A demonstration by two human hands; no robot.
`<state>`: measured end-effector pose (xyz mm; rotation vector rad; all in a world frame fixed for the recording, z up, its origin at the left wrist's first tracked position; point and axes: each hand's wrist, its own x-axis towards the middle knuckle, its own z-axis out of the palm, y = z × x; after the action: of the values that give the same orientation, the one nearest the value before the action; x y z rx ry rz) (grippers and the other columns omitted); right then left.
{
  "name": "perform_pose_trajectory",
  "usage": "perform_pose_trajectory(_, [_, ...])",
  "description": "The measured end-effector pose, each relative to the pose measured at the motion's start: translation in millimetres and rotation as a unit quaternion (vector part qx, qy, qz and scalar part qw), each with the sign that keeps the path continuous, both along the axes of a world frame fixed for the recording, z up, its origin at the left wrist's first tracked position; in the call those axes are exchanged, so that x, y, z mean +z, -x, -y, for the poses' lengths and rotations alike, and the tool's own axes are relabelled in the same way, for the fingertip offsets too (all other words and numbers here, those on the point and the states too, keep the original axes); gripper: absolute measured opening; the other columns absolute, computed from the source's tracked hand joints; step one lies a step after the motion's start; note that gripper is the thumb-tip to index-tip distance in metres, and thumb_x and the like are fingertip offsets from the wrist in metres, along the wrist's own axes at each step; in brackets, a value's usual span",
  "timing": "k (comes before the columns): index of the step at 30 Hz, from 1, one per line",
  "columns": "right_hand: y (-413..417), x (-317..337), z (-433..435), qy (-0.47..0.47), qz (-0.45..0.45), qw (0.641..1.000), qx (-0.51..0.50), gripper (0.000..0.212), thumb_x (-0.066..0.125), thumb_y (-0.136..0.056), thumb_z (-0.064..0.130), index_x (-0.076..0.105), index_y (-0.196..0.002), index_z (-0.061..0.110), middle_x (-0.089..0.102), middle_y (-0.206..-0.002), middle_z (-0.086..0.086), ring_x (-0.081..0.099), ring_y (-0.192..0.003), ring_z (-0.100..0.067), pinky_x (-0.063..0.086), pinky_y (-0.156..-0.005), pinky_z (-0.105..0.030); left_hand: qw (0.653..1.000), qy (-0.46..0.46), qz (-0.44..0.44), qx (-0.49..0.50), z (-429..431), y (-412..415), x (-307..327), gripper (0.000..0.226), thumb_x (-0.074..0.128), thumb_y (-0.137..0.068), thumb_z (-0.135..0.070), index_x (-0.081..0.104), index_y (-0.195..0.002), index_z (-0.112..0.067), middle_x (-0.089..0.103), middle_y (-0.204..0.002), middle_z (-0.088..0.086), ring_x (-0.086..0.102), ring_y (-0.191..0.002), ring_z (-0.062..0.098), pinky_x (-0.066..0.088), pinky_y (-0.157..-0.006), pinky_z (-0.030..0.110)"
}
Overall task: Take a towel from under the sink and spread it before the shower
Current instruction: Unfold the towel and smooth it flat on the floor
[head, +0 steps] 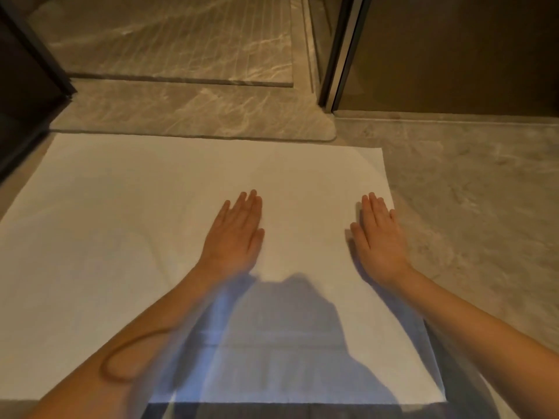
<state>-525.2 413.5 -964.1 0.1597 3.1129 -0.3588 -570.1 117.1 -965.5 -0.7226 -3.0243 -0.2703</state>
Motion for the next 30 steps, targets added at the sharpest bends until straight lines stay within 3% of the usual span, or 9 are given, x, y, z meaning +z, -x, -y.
perform_pose_trajectory(2, [-23, 1, 39, 0.034, -0.010, 0.998, 0.057, 0.063, 0.017, -0.101, 0.041, 0.011, -0.155, 0.009, 0.003, -0.161, -0.003, 0.000, -0.149, -0.015, -0.006, -0.119, -0.029, 0.997, -0.042, -0.014, -0.059, -26, -38, 1, 0.056, 0.031, -0.096, -0.027, 0.042, -0.143, 0.000, 0.037, -0.153, 0.016, 0.034, -0.142, 0.031, 0.018, -0.117, 0.043])
perform_pose_trajectory(5, [-46, -14, 91, 0.029, 0.025, 0.991, 0.124, 0.060, 0.025, -0.102, 0.036, 0.012, -0.155, 0.011, 0.005, -0.162, -0.004, 0.001, -0.150, -0.017, -0.006, -0.119, -0.030, 0.995, -0.095, 0.011, -0.040, -49, -79, -9, 0.049, 0.046, -0.095, -0.018, 0.047, -0.140, 0.000, 0.041, -0.150, 0.016, 0.036, -0.142, 0.029, 0.025, -0.118, 0.045])
perform_pose_trajectory(10, [-70, -23, 70, 0.001, 0.037, 0.995, 0.089, 0.060, 0.018, -0.103, 0.040, 0.002, -0.156, 0.017, 0.001, -0.163, 0.001, -0.005, -0.150, -0.013, -0.006, -0.120, -0.030, 0.997, -0.029, 0.058, -0.032, -21, -88, -21, 0.058, 0.023, -0.102, -0.035, 0.023, -0.153, -0.009, 0.019, -0.161, 0.009, 0.015, -0.149, 0.020, 0.012, -0.121, 0.038])
perform_pose_trajectory(17, [-119, -13, -5, -0.008, 0.071, 0.997, -0.011, 0.063, 0.012, -0.100, 0.043, 0.001, -0.156, 0.015, -0.001, -0.163, 0.000, -0.010, -0.149, -0.011, -0.004, -0.121, -0.033, 0.997, -0.008, 0.069, 0.046, 45, -89, -20, 0.061, 0.015, -0.101, -0.038, 0.018, -0.154, -0.009, 0.014, -0.163, 0.008, 0.007, -0.150, 0.017, 0.009, -0.122, 0.037])
perform_pose_trajectory(22, [-118, 0, 41, 0.021, 0.047, 0.998, 0.027, 0.065, 0.013, -0.100, 0.042, 0.008, -0.155, 0.010, -0.001, -0.161, 0.000, -0.003, -0.150, -0.015, -0.006, -0.120, -0.029, 0.999, -0.028, 0.039, -0.026, -10, -117, 0, 0.062, 0.021, -0.099, -0.036, 0.026, -0.151, -0.003, 0.023, -0.160, 0.013, 0.020, -0.148, 0.025, 0.011, -0.120, 0.039])
perform_pose_trajectory(25, [-131, -10, 93, 0.059, 0.058, 0.994, 0.078, 0.060, 0.021, -0.101, 0.036, 0.010, -0.156, 0.013, -0.003, -0.160, 0.003, -0.002, -0.150, -0.014, -0.002, -0.121, -0.030, 0.995, -0.034, 0.046, -0.079, -49, -149, -7, 0.057, 0.028, -0.100, -0.030, 0.027, -0.151, -0.005, 0.022, -0.160, 0.010, 0.015, -0.149, 0.023, 0.010, -0.122, 0.040])
perform_pose_trajectory(30, [-145, -21, 79, -0.010, 0.066, 0.993, 0.093, 0.064, 0.021, -0.100, 0.042, 0.006, -0.156, 0.016, -0.001, -0.162, 0.003, -0.005, -0.149, -0.011, -0.004, -0.121, -0.029, 0.995, 0.005, 0.066, -0.072, -16, -154, -26, 0.059, 0.021, -0.102, -0.037, 0.013, -0.155, -0.011, 0.006, -0.163, 0.007, 0.003, -0.151, 0.019, 0.007, -0.122, 0.039])
